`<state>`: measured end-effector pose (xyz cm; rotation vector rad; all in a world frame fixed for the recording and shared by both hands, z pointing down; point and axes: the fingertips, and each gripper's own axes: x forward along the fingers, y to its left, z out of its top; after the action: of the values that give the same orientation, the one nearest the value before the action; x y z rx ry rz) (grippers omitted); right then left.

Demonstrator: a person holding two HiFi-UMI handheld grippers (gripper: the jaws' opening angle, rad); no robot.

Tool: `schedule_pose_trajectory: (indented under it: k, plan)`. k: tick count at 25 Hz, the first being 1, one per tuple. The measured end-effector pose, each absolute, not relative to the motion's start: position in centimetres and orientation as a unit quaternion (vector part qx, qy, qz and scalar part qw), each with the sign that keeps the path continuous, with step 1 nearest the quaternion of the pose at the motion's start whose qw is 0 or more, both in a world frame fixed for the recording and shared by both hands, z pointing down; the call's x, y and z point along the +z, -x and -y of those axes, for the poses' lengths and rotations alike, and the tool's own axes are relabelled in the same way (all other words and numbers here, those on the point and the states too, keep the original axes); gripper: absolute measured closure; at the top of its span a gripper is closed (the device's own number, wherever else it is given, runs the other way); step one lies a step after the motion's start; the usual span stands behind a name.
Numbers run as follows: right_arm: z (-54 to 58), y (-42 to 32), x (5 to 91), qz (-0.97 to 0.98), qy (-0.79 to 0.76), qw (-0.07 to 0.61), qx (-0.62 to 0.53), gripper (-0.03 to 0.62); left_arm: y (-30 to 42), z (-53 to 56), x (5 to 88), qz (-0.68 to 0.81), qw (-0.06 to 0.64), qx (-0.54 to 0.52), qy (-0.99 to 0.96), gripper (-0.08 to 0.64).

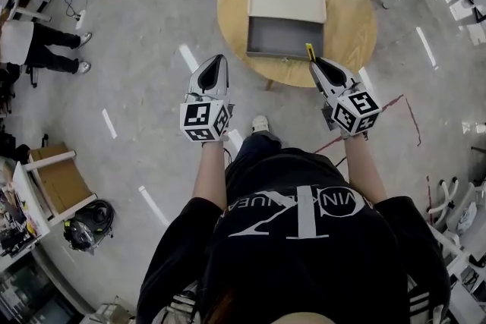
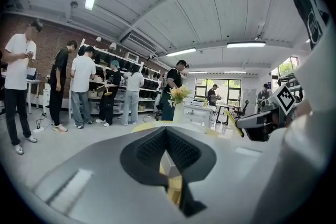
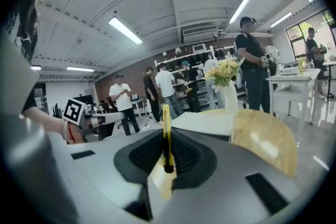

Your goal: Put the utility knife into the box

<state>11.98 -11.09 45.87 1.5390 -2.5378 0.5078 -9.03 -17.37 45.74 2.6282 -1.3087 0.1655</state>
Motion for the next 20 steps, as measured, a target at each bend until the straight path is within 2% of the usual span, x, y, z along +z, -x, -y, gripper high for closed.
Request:
schedule_pose_trajectory:
  k: [16, 20]
  plan:
    - [16.0, -12.3, 48.4, 0.851, -0.47, 0.16, 0.169, 0.535, 5.4, 22.4, 48.2, 0.416, 0.127, 0.06, -0.898, 0.554]
    - [18.3, -11.8, 49.8, 0.859, -0.437, 0.207, 0.165, 0.535, 5.9, 23.5, 49.0, 0.437, 0.139, 0.064, -0.886, 0.554]
